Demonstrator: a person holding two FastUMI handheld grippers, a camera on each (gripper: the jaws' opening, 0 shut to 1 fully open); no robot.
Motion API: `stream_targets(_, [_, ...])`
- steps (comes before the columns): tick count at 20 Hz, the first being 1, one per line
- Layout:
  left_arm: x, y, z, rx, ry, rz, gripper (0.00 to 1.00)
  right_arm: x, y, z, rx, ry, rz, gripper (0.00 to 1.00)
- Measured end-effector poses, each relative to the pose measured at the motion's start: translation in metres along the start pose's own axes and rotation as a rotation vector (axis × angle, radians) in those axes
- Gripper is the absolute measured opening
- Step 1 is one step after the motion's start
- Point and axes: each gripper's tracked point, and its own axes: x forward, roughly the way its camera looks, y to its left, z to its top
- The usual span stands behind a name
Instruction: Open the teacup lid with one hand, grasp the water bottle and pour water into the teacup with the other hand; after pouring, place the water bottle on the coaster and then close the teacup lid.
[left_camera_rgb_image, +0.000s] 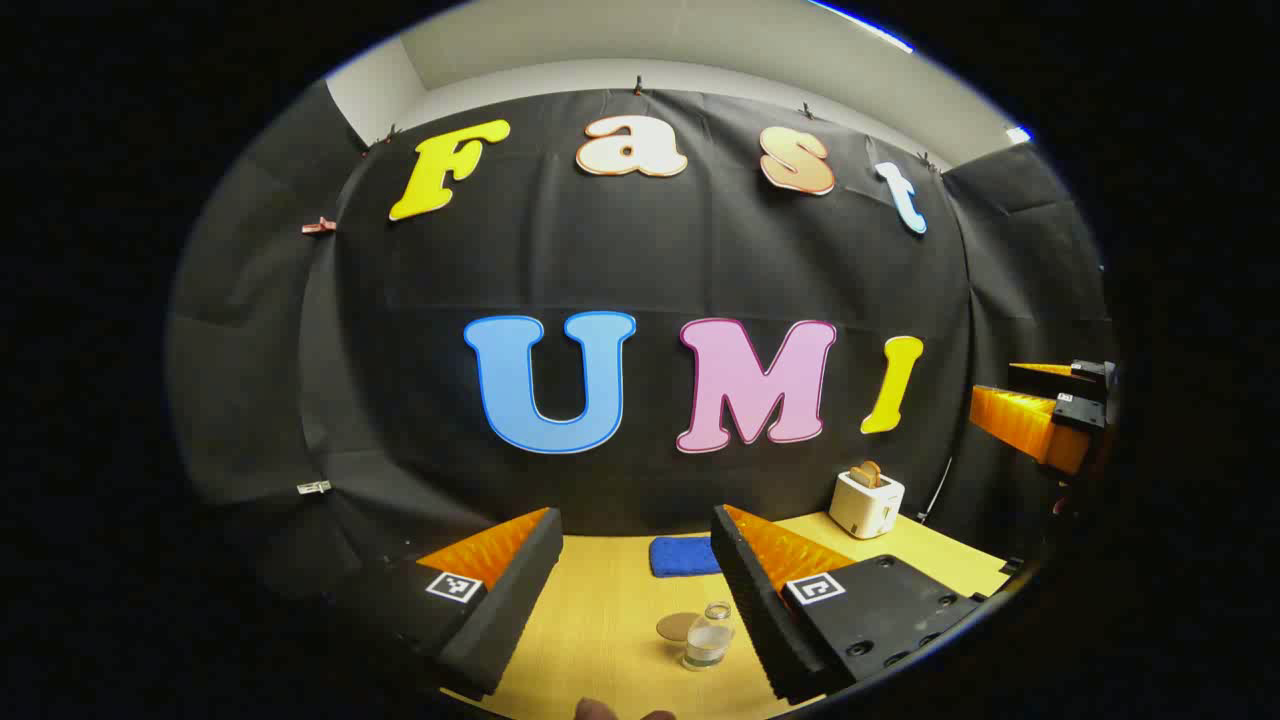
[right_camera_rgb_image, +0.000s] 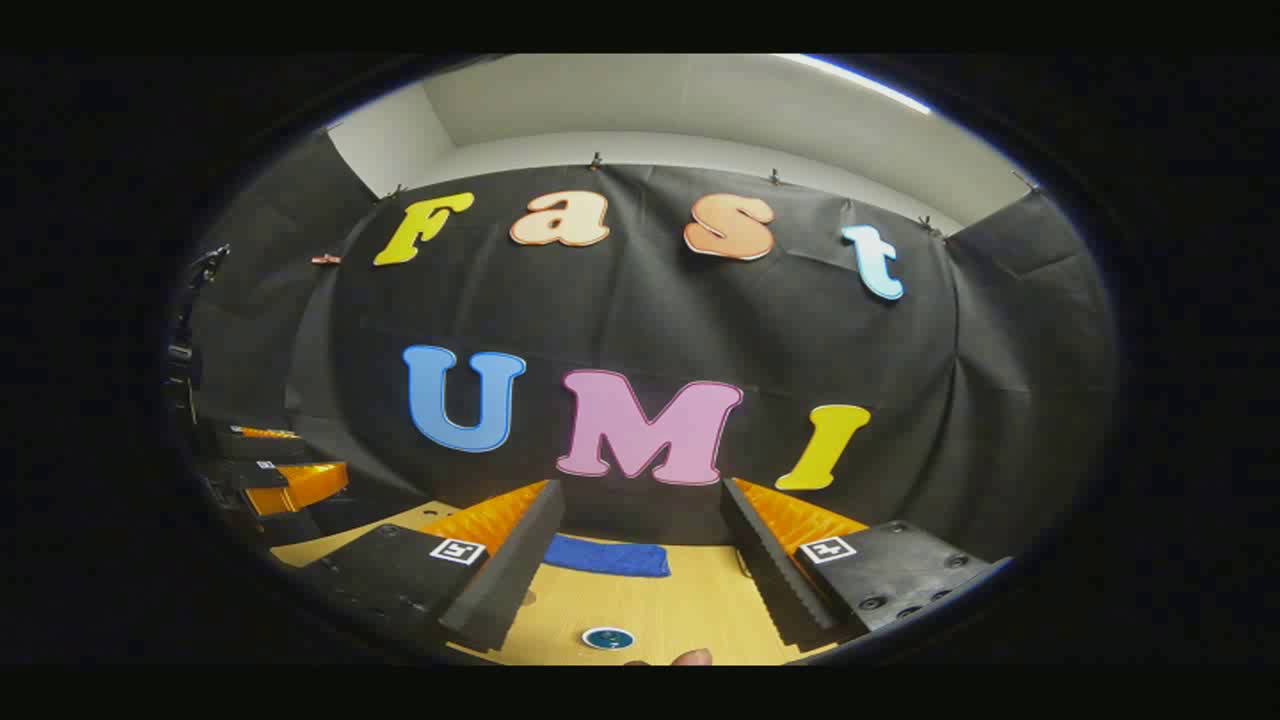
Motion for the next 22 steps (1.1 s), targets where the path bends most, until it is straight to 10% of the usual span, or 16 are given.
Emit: stream_targets(22, [0.015,-0.009,-0.072,-0.043,0.077,-0.045,0.95,0.018,0.010,-0.111,0.047,0.164,0.067,0.96])
